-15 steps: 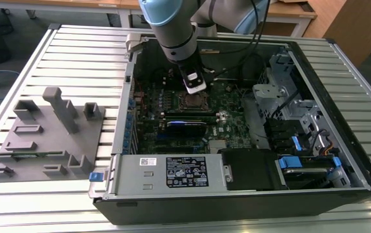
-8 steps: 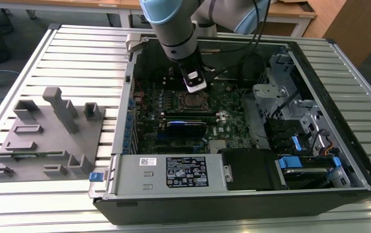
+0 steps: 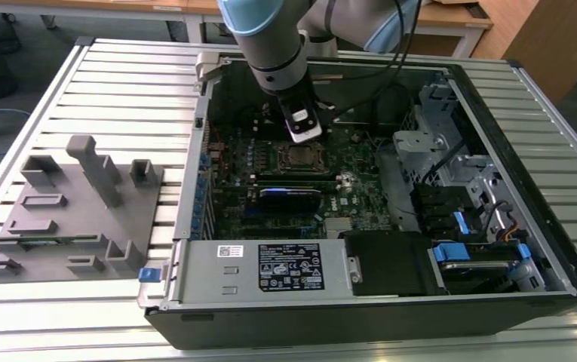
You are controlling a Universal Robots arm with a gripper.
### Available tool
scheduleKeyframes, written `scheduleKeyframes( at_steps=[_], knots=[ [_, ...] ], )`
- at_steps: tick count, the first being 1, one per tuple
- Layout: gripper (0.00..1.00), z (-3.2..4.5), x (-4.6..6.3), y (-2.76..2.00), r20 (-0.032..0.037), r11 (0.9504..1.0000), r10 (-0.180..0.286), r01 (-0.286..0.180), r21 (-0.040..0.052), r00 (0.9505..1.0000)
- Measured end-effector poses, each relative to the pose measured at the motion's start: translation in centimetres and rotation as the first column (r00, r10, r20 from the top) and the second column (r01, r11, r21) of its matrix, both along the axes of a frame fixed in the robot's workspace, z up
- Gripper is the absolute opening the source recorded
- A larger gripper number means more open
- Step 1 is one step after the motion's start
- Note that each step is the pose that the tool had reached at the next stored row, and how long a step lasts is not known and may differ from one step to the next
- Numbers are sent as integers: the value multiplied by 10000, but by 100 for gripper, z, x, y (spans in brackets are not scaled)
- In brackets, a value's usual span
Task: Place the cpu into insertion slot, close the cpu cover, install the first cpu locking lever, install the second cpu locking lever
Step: 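Install the first cpu locking lever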
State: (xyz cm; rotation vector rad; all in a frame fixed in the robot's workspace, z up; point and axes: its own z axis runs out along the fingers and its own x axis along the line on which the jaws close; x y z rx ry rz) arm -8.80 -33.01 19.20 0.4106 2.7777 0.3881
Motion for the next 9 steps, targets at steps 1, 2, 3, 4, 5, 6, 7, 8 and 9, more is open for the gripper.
scheduleKeyframes(
  at_steps=[1, 2, 3, 4, 5, 6, 7, 8, 9],
  knots=[
    [11, -2, 0, -2, 1, 10000, 0, 0, 1, 10000],
    [11, -5, 0, -3, 4, 10000, -1, 1, 1, 10000],
    [11, -11, 0, -4, 16, 10000, -1, 1, 0, 10000],
    [11, -19, 0, -5, 37, 10000, 0, 0, 0, 10000],
    [11, -28, 0, -5, 63, 10000, 0, 0, -1, 10000],
    [11, -36, 0, -5, 91, 10000, -1, 1, -1, 10000],
    [11, -44, 0, -6, 118, 10000, 0, 0, -1, 9999],
    [11, -50, 0, -6, 143, 10000, 0, 0, -2, 9999],
    [11, -55, 0, -6, 163, 10000, 0, 0, -2, 9999]
  ],
)
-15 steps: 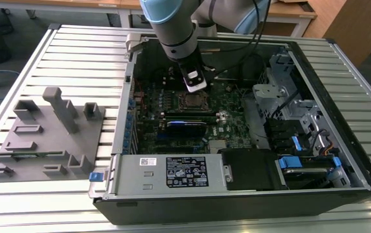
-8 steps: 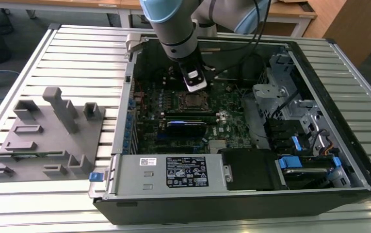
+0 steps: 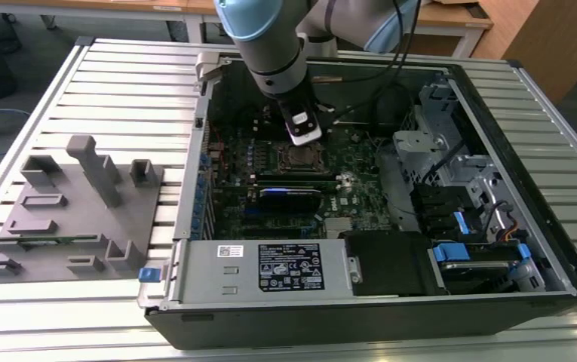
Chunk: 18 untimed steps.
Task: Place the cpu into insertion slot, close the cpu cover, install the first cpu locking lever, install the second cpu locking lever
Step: 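Install the first cpu locking lever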
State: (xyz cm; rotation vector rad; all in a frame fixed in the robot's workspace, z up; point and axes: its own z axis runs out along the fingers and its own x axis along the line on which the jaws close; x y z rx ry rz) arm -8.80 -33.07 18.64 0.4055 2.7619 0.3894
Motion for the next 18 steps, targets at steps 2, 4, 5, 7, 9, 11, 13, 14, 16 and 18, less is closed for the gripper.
scheduleKeyframes(
  at_steps=[2, 4, 5, 7, 9, 11, 13, 14, 16, 18],
  knots=[
    [11, -7, 0, 0, 27, 10000, -1, 1, 1, 10000],
    [11, -10, 0, 0, 46, 10000, 0, 0, -1, 10000],
    [11, -11, 0, 0, 56, 10000, 0, 0, 0, 10000],
    [11, -14, 0, 0, 77, 10000, 0, 0, 0, 10000],
    [11, -17, 0, 0, 92, 10000, 0, 0, 1, 10000],
    [11, -21, 1, -2, 111, 10000, -1, 1, 7, 9999],
    [11, -22, 0, -3, 117, 10000, -1, 1, 4, 9999],
    [11, -21, 0, -4, 116, 10000, -2, 2, 3, 9999],
    [11, -20, 0, -4, 116, 10000, -2, 1, 9, 9999],
    [11, -20, 0, -5, 126, 10000, -2, 1, 99, 9999]
  ],
)
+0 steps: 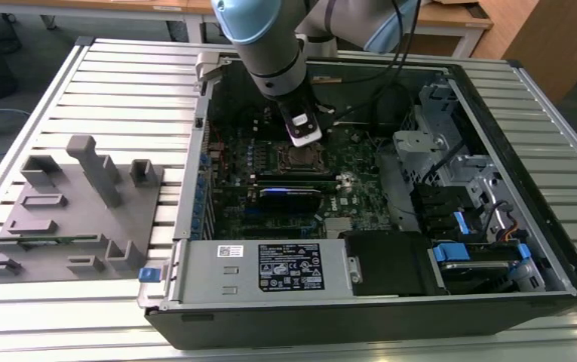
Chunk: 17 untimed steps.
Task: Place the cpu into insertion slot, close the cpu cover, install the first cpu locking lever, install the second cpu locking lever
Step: 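Install the first cpu locking lever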
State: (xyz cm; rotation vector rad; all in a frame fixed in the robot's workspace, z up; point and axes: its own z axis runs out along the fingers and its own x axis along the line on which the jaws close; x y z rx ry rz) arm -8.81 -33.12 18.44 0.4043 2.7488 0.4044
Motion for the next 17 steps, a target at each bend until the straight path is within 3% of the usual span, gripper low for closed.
scheduleKeyframes(
  at_steps=[2, 5, 17],
  knots=[
    [11, 0, 0, 1, 10, 9999, -1, 1, 101, 10000],
    [11, -1, 1, 1, 13, 9999, -1, 1, 149, 10000],
    [11, -3, -1, -53, 32, 9999, -23, 23, 153, 10000]
  ],
)
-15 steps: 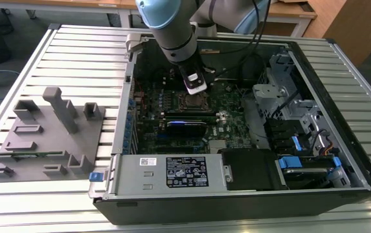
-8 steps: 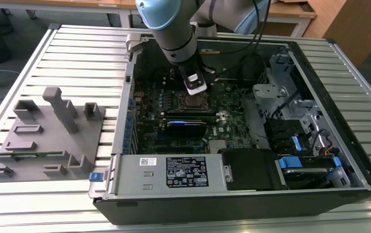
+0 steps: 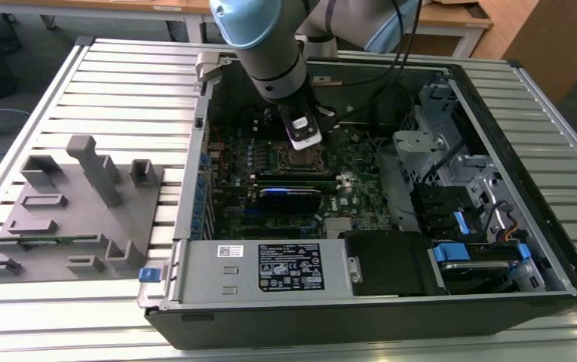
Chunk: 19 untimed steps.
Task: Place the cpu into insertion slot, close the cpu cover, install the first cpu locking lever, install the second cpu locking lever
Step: 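Install the first cpu locking lever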
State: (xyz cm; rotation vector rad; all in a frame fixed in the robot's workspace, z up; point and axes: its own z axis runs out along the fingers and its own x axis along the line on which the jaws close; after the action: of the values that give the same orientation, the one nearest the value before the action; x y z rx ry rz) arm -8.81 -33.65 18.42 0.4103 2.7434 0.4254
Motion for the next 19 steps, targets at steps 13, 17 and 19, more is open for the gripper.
scheduleKeyframes(
  at_steps=[13, 17, 19],
  knots=[
    [11, -7, 1, -48, 63, 9999, -16, 15, 109, 10000],
    [11, -8, 1, -67, 74, 9999, -22, 21, 133, 10000],
    [11, -8, 1, -74, 78, 9999, -26, 24, 143, 10000]
  ],
)
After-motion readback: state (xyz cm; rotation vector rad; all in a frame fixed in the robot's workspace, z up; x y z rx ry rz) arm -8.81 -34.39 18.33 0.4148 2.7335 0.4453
